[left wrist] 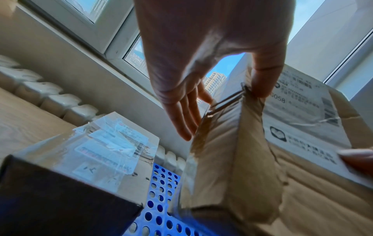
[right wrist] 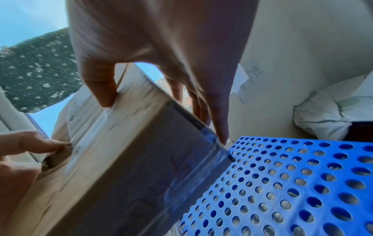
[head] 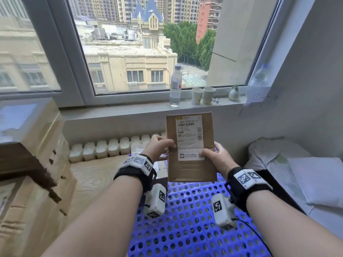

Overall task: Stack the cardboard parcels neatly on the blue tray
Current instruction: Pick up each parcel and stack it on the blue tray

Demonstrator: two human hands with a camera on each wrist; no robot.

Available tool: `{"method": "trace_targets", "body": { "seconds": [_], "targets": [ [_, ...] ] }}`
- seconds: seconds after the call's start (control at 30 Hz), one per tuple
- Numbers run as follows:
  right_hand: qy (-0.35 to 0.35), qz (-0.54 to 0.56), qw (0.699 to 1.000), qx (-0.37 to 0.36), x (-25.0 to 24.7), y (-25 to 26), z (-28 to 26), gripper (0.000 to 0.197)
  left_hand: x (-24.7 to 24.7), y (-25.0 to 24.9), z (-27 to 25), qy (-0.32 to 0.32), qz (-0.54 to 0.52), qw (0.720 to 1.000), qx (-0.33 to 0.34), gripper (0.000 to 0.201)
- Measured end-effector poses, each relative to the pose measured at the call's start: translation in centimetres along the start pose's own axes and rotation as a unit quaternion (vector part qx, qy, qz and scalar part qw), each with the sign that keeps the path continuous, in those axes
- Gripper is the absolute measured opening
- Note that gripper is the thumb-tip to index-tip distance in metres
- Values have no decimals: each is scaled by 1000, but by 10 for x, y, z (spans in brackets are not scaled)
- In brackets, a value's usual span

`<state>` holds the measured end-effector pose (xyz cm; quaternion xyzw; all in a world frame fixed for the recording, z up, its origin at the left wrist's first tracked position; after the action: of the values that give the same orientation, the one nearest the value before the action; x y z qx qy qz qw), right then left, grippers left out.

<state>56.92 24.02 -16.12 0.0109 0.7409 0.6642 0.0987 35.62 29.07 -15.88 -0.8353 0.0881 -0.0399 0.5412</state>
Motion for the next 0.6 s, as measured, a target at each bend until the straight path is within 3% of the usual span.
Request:
{"method": "trace_targets", "body": {
  "seconds": [0.1, 0.23, 0.33, 0.37, 0.5, 0.6],
  "targets": [
    [-4, 5, 1000, 10, 2, -11, 19, 37, 0, 4, 18, -15, 19, 1000, -7, 16],
    [-1, 17, 999, 41, 4, -33, 49, 48, -5, 15, 42, -49, 50, 997, -27, 25],
    [9, 7, 998, 69, 8, -53, 71, 78, -9, 25, 56, -79, 109, 991, -24, 16],
    [16, 2, 997, 76, 10, -60, 78, 79, -10, 29, 61, -90, 125, 988, -22, 13],
    [42, -18, 993, 110, 21, -83, 94, 71, -15, 43, 74, -124, 163, 978, -38, 23],
    [58, -21, 989, 133, 28, -96, 102, 43, -21, 48, 80, -164, 203, 965, -39, 42]
  ]
}}
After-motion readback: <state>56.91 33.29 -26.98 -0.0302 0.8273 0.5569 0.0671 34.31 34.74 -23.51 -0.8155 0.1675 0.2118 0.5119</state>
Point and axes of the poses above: each hand's wrist, its own z-axis towards the middle knuckle, its own x-axis out of the palm, y = z × x, the point moved 6 cm from there along z, towards the middle knuckle, and after that the axes turned 6 degrees about -x, right-handed, at the moved point
